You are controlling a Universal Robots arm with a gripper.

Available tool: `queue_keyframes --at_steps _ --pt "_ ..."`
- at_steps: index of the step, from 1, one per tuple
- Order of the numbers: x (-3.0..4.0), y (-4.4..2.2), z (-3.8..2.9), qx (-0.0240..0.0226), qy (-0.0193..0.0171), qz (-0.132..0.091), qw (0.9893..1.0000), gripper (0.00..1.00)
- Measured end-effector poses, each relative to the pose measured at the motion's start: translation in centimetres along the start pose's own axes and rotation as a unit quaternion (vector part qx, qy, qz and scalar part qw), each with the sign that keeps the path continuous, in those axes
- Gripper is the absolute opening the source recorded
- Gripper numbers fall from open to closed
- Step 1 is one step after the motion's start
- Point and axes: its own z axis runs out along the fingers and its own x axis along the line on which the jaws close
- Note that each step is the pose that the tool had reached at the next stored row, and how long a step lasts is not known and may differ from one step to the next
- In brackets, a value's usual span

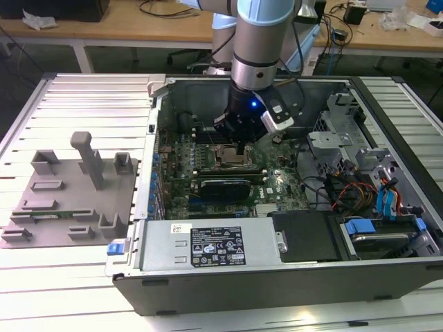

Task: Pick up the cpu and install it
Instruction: 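Close the cpu cover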

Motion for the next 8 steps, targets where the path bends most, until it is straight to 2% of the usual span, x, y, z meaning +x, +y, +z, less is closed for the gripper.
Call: queue_keyframes --at_steps 1,8 --pt "0.09 0.01 0.01 0.0000 -0.0001 -0.003 1.0000 0.11" --pt "2.11 0.01 0.16 0.0002 -0.0005 -0.013 0.9999 0.11"
